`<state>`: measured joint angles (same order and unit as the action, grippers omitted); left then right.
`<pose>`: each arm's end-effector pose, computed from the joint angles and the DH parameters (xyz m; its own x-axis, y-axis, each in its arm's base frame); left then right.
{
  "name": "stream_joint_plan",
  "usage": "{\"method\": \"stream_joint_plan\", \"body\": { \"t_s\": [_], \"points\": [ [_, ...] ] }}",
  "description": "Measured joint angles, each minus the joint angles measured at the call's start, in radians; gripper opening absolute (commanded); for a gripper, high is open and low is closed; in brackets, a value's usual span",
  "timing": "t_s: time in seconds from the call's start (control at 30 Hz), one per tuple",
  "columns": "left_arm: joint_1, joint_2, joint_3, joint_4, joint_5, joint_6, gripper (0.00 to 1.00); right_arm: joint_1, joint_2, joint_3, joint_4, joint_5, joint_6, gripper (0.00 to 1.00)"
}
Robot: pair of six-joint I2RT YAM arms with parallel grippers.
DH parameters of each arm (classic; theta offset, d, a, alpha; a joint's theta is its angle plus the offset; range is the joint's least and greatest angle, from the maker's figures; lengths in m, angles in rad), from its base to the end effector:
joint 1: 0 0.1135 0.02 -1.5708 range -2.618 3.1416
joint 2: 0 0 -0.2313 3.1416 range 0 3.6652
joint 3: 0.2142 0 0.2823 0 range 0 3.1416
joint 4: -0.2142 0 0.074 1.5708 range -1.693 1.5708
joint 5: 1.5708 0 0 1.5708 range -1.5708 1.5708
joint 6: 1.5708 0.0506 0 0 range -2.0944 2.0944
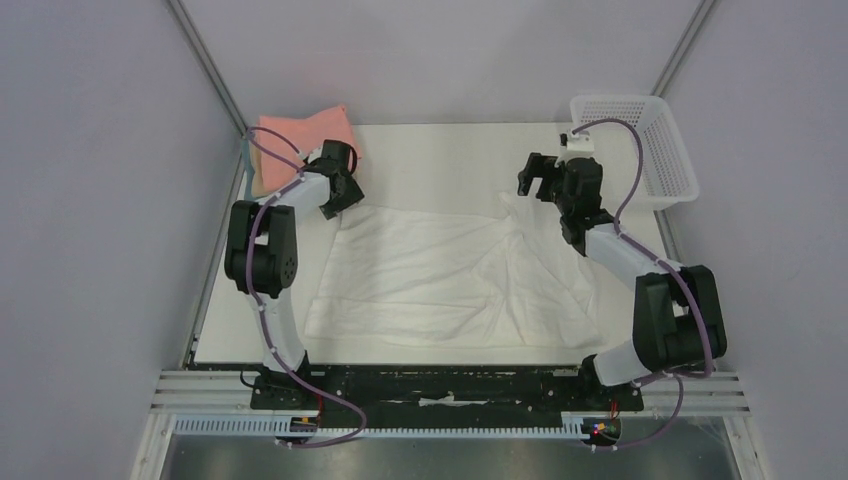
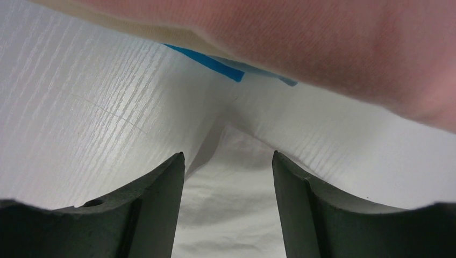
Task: Fold and stack the t-shirts
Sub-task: Grab the side of the flattened tshirt furthest away from the robot with both arms
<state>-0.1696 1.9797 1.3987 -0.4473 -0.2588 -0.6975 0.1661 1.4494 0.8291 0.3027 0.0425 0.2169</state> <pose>0.4348 -0.0613 0.1192 -0.6682 -0.5155 -0.5365 -0.5169 0.8402 -0.1636 0.3649 0.0590 0.1927 -0.3278 0.1631 -0.9306 -0.0562 0.9799 0.1915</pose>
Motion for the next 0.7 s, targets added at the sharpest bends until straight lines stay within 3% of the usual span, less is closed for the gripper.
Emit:
{"method": "stream_joint_plan", "body": {
  "t_s": [0.17,0.3,0.4,0.47,0.5,0.7],
  "points": [
    [0.0,0.039,0.02,-0.009,-0.003,0.001,0.6,0.0,0.142,0.077,0.079,0.052,-0.054,0.98],
    [0.0,0.077,0.063,-0.027,-0.002,0.002,0.48,0.0,0.283,0.148,0.109,0.088,-0.072,0.98],
    [0.0,0.093,0.079,-0.026,-0.001,0.003,0.32,0.0,0.397,0.217,0.118,0.111,-0.076,0.98],
    [0.0,0.101,0.089,-0.031,-0.002,0.004,0.08,0.0,0.469,0.272,0.117,0.12,-0.075,0.98],
    [0.0,0.105,0.093,-0.03,-0.001,0.005,0.02,0.0,0.499,0.298,0.112,0.121,-0.075,0.98],
    [0.0,0.106,0.092,-0.026,0.006,0.006,0.02,0.0,0.634,0.458,0.031,0.126,-0.08,0.93]
  ]
}}
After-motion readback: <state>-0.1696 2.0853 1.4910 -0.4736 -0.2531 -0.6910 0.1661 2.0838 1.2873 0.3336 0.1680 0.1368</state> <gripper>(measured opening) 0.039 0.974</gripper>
